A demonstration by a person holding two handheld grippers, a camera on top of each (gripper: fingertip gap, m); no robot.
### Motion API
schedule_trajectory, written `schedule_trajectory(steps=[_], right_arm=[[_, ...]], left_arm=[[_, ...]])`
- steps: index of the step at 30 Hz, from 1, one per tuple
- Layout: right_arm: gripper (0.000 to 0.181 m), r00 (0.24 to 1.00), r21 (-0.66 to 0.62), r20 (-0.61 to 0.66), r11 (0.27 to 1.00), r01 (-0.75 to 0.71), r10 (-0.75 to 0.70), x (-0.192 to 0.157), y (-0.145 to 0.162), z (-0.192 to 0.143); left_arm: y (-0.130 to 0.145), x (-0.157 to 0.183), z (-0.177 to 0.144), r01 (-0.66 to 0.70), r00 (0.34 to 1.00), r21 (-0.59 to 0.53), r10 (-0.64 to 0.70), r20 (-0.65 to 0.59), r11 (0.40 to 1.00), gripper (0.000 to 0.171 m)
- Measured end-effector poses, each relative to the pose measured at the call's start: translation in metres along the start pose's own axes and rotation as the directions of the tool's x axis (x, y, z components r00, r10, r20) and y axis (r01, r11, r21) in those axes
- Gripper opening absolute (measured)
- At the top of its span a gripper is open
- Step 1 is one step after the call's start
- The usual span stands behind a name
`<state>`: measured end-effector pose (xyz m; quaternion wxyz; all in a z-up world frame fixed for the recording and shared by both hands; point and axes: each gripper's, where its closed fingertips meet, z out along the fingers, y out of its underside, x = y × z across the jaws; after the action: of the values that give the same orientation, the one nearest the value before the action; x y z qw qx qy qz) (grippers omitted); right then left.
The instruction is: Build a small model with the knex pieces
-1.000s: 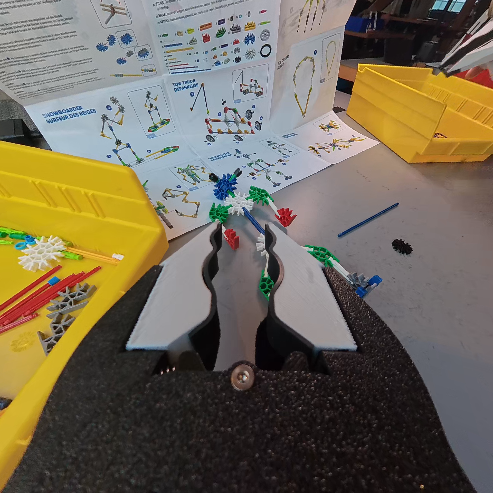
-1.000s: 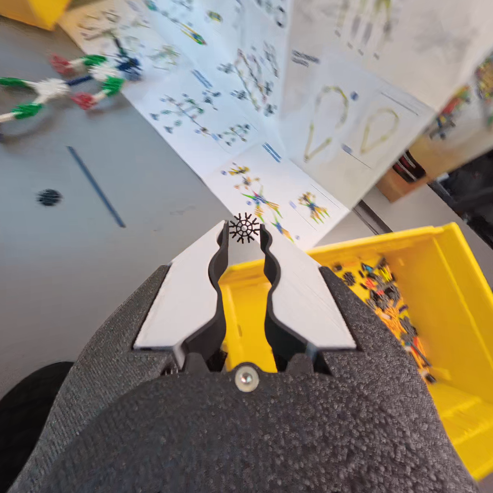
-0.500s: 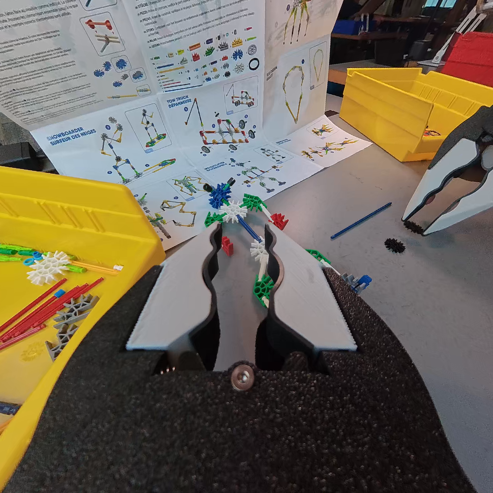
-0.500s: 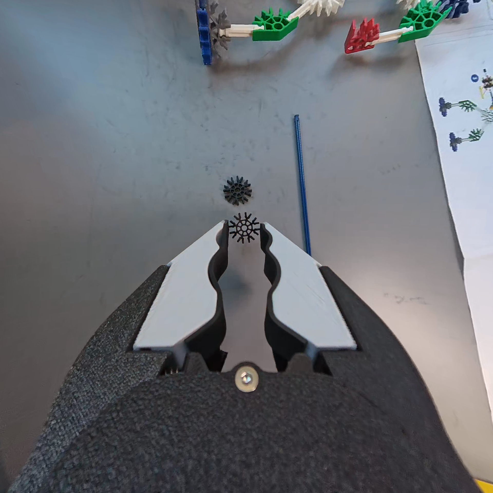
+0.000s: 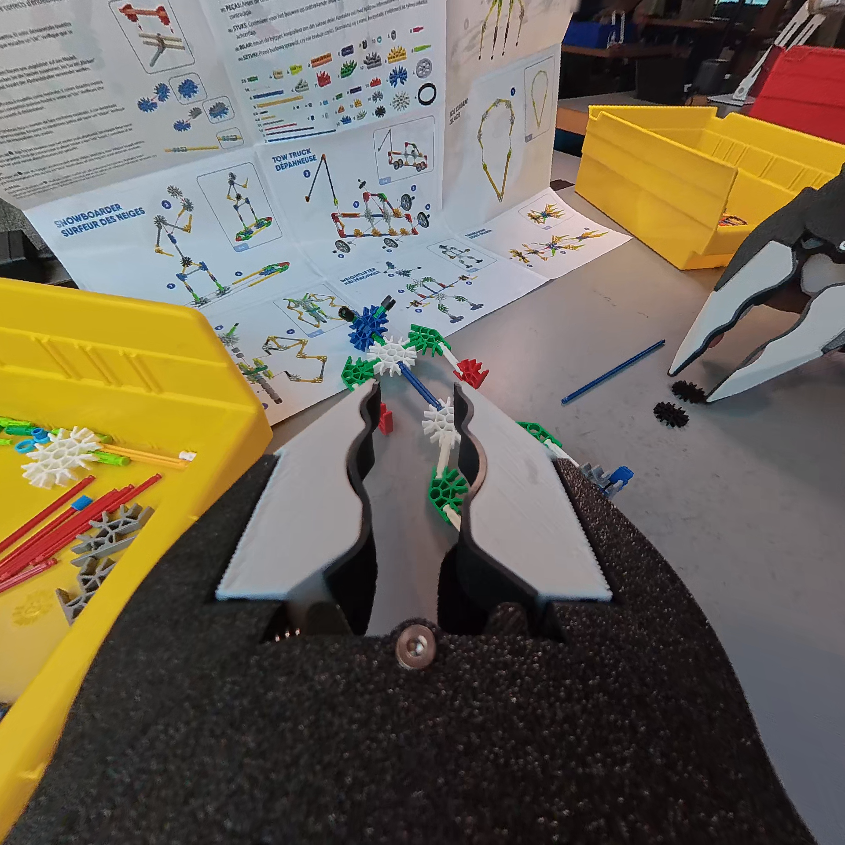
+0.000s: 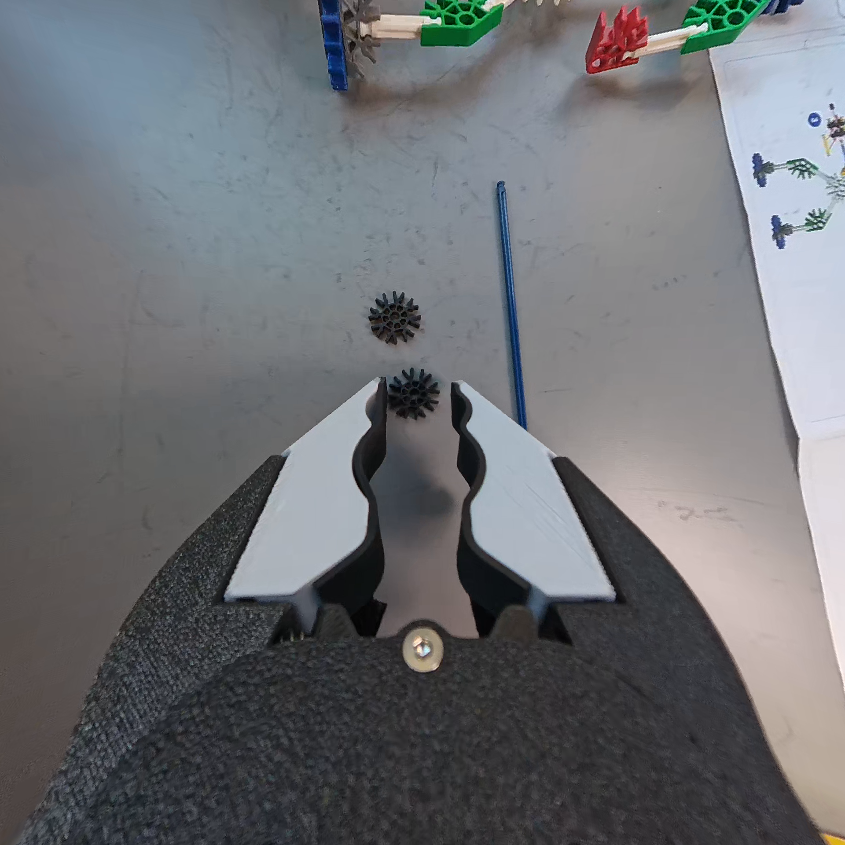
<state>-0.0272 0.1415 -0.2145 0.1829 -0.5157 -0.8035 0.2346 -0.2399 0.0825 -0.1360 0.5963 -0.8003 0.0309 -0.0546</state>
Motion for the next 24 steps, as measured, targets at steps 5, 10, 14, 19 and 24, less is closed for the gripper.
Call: schedule_trajectory(steps=[5,10,14,19,24], right_arm=[[0.029,0.999,0.116,-0.022,0.993,-0.039,0.041,0.011,-0.017,-0.017],[0.029,0.985,0.387,-0.103,0.918,-0.085,0.135,0.041,-0.048,-0.063],[0.029,0.957,0.547,-0.187,0.832,-0.086,0.222,0.068,-0.055,-0.105],[0.029,0.887,0.578,-0.317,0.810,-0.099,0.335,0.106,-0.028,-0.156],[0.028,0.755,0.476,-0.479,0.855,-0.205,0.448,0.160,0.038,-0.212]], left_arm=[[0.002,-0.001,0.001,0.007,1.000,-0.007,-0.007,-0.002,1.000,0.030],[0.004,-0.001,0.002,0.014,1.000,-0.011,-0.014,-0.004,1.000,0.030],[0.005,-0.002,0.003,0.023,1.000,-0.015,-0.023,-0.007,1.000,0.030],[0.008,-0.003,0.004,0.031,0.999,-0.023,-0.031,-0.009,0.999,0.030],[0.008,-0.004,0.005,0.043,0.999,-0.023,-0.043,-0.013,0.999,0.030]])
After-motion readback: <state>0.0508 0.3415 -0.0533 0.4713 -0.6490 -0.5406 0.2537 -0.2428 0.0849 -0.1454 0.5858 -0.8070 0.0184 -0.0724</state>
